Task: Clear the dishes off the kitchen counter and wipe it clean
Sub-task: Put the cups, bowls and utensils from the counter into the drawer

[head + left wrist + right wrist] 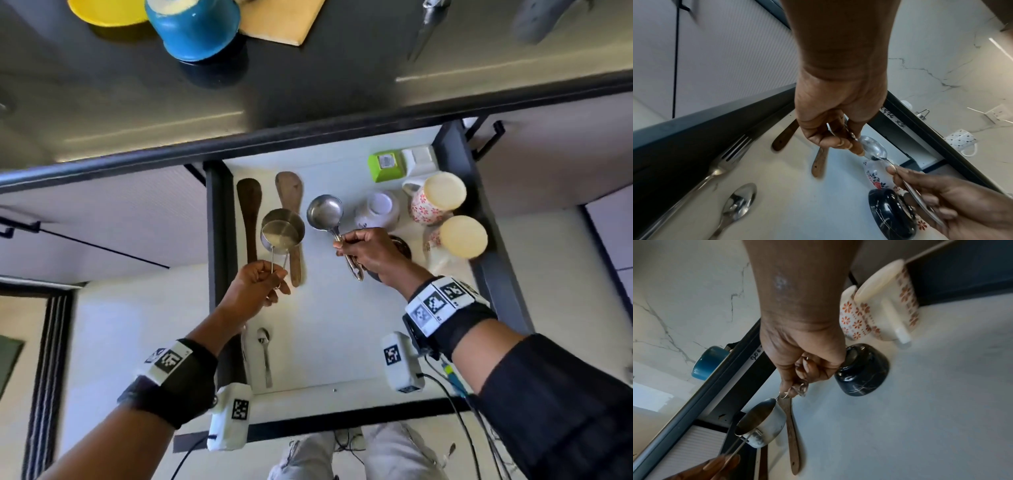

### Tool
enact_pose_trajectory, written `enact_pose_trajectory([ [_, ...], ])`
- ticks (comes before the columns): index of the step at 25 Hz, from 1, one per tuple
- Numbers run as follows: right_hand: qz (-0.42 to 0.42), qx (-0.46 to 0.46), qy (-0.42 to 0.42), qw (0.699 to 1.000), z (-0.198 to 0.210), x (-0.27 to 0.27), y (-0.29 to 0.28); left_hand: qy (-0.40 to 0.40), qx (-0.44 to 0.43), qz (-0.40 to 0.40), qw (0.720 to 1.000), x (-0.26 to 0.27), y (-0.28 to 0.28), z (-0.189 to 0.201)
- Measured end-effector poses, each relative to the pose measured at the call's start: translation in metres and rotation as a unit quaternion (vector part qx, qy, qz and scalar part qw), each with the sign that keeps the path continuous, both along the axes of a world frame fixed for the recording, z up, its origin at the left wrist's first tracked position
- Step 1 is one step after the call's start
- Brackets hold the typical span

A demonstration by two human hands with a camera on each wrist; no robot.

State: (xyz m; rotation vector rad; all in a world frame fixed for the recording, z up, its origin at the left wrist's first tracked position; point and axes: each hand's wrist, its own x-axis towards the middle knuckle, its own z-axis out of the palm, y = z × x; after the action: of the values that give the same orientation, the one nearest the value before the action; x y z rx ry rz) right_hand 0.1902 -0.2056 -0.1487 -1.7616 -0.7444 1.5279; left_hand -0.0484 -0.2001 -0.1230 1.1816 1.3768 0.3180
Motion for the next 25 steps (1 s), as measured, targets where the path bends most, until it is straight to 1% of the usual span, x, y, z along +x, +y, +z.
enact_pose_trajectory([
  [5,0.001,0.004,-0.044,0.999,0.029,0.006,-0.076,0.001,0.000,-0.044,0.999,-0.004,-0.017,-0.001],
  [8,0.009,-0.011,-0.109,0.994,0.041,0.020,-0.117,0.006,-0.003,-0.075,0.997,-0.005,-0.027,-0.003],
  [10,0.010,-0.028,-0.128,0.991,0.047,0.032,-0.145,0.007,-0.004,-0.107,0.994,-0.002,-0.036,-0.001],
  [13,0.060,-0.074,-0.170,0.981,0.063,0.052,-0.172,0.006,-0.005,-0.154,0.988,0.004,-0.048,0.010],
  [16,0.099,-0.120,-0.212,0.965,0.078,0.073,-0.179,0.003,-0.023,-0.174,0.984,0.009,-0.054,0.020],
  [18,0.110,-0.131,-0.216,0.961,0.081,0.082,-0.175,0.011,-0.032,-0.173,0.984,0.008,-0.057,0.024],
  [22,0.143,-0.106,-0.178,0.968,0.079,0.071,-0.145,0.038,-0.048,-0.138,0.988,0.003,-0.059,0.024],
  [25,0.141,-0.069,-0.144,0.977,0.070,0.059,-0.109,0.063,-0.053,-0.098,0.992,0.012,-0.049,0.020],
])
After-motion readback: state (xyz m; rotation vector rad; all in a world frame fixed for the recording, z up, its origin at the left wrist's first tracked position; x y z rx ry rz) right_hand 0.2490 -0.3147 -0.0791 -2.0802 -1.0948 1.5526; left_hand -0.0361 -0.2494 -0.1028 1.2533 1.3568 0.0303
